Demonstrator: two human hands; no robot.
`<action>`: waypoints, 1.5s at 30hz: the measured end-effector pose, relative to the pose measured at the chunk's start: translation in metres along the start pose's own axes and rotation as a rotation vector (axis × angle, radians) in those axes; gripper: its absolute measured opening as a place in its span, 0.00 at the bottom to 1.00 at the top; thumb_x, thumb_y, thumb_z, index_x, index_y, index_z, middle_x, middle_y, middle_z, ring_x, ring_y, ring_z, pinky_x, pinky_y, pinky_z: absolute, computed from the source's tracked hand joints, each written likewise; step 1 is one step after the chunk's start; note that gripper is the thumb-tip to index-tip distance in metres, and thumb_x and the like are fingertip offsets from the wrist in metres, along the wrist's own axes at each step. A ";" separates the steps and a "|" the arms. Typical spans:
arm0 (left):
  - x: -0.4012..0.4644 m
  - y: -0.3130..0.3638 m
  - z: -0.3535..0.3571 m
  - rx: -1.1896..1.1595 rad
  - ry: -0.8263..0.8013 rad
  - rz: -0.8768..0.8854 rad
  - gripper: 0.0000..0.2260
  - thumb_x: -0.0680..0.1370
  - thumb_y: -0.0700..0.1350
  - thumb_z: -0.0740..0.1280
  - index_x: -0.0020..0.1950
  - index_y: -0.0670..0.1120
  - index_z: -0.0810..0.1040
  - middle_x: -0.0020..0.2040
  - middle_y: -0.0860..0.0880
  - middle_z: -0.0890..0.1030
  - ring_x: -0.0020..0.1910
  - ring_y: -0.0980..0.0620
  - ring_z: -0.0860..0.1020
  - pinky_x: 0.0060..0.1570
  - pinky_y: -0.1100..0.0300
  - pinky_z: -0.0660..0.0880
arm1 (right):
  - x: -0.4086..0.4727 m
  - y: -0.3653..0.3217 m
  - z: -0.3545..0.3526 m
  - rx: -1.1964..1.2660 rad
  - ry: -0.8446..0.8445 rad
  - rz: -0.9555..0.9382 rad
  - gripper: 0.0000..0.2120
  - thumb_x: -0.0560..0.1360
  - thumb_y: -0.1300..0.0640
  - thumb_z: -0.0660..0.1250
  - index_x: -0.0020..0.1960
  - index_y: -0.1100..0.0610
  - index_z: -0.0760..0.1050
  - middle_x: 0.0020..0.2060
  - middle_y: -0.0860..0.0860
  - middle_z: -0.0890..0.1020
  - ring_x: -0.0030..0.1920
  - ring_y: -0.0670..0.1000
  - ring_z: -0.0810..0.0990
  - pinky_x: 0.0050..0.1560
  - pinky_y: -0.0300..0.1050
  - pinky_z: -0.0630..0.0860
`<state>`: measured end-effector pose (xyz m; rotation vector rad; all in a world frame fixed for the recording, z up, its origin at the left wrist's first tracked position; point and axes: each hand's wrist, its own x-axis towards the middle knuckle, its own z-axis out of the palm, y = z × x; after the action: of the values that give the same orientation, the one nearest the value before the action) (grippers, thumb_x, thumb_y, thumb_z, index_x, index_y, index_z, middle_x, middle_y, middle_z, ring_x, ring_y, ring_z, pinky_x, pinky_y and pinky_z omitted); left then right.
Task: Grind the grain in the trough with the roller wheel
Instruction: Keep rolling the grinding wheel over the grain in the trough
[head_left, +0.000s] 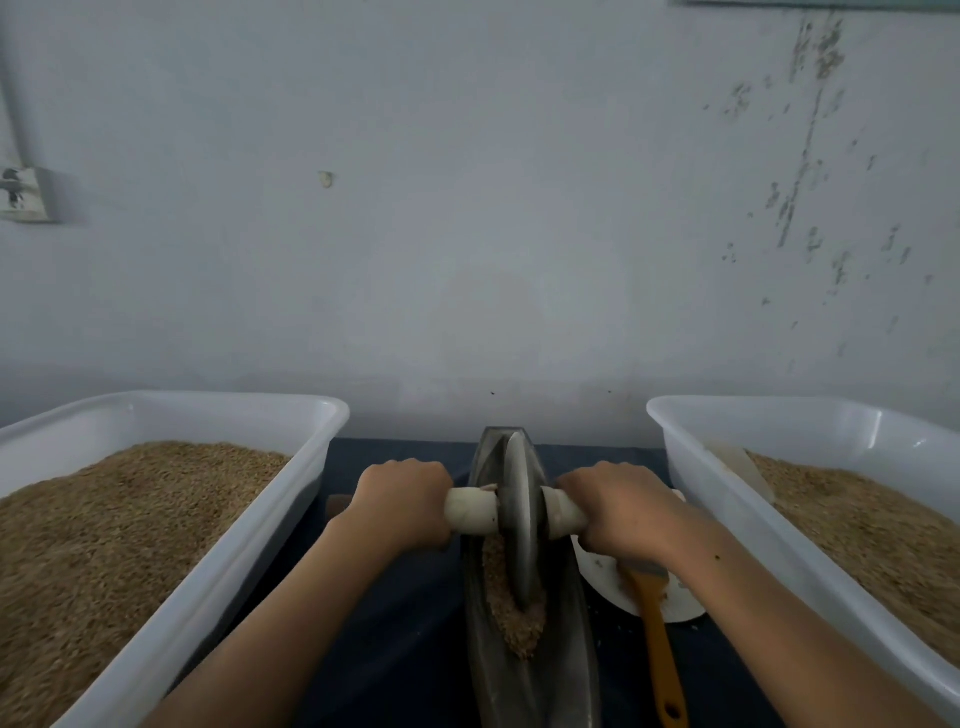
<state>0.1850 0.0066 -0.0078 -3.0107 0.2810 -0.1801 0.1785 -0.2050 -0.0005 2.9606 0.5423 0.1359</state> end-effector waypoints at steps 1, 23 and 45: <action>0.000 0.001 0.002 0.003 0.048 -0.003 0.14 0.73 0.50 0.68 0.56 0.49 0.75 0.48 0.51 0.79 0.43 0.51 0.75 0.42 0.58 0.67 | 0.000 -0.001 0.003 -0.013 0.070 0.016 0.11 0.72 0.60 0.65 0.53 0.51 0.71 0.47 0.50 0.80 0.46 0.53 0.79 0.40 0.43 0.67; 0.001 0.000 0.004 0.015 0.073 -0.007 0.15 0.72 0.52 0.69 0.56 0.50 0.75 0.49 0.50 0.79 0.46 0.51 0.77 0.41 0.58 0.67 | 0.003 -0.002 0.005 -0.002 0.139 0.023 0.07 0.73 0.59 0.64 0.49 0.49 0.70 0.47 0.49 0.80 0.47 0.53 0.79 0.41 0.43 0.65; 0.003 0.002 0.010 0.009 0.209 -0.016 0.10 0.74 0.52 0.66 0.53 0.50 0.75 0.48 0.51 0.79 0.47 0.50 0.77 0.40 0.58 0.66 | 0.003 -0.002 0.012 -0.012 0.237 0.047 0.08 0.75 0.59 0.63 0.51 0.50 0.68 0.47 0.50 0.79 0.47 0.53 0.78 0.42 0.45 0.67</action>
<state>0.1893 0.0051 -0.0174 -2.9877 0.2741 -0.4982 0.1824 -0.2035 -0.0119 2.9647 0.4955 0.4981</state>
